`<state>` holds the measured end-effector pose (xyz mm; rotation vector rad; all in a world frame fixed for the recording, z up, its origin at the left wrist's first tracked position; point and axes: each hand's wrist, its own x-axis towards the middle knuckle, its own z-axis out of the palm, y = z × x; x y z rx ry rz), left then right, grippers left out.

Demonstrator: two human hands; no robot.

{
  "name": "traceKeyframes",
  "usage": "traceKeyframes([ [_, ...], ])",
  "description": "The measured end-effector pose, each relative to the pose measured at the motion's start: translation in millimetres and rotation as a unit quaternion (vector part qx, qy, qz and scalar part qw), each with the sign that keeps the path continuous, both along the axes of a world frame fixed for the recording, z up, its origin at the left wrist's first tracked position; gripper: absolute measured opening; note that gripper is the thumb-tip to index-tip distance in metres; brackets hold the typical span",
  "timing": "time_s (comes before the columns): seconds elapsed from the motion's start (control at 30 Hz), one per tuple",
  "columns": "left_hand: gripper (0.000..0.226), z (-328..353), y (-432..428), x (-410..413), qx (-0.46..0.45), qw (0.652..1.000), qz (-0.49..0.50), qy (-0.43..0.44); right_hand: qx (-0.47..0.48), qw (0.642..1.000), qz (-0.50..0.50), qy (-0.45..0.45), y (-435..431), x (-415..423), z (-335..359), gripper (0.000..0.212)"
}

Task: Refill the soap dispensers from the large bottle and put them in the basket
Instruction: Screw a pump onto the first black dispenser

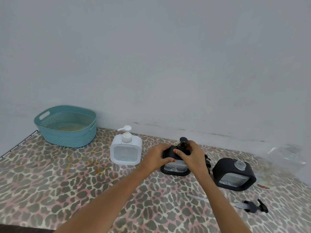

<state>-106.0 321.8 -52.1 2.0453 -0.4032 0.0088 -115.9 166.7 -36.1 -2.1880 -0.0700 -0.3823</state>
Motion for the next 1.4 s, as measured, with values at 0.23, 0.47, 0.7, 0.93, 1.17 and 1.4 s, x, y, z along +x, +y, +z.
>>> traceKeyframes([
  [0.23,0.059,0,0,1,0.007,1.0,-0.002,0.005,0.026,0.998,0.036,0.036,-10,-3,1,0.029],
  [0.47,0.06,-1,0,0,0.014,1.0,0.002,-0.006,0.037,0.999,-0.026,0.003,-5,-1,-1,0.03],
  [0.7,0.06,-1,0,1,0.019,1.0,0.005,-0.008,0.077,0.996,0.029,0.039,-4,-2,1,0.056],
  [0.93,0.059,0,0,0,0.02,1.0,0.002,-0.006,0.061,0.997,0.012,0.047,-11,0,-1,0.039],
  [1.17,0.06,0,1,1,0.021,1.0,-0.001,-0.009,0.023,0.998,0.038,0.041,-5,0,3,0.043],
  [1.4,0.059,0,0,0,0.01,1.0,-0.003,-0.003,0.045,0.995,0.038,0.075,-12,-2,6,0.031],
])
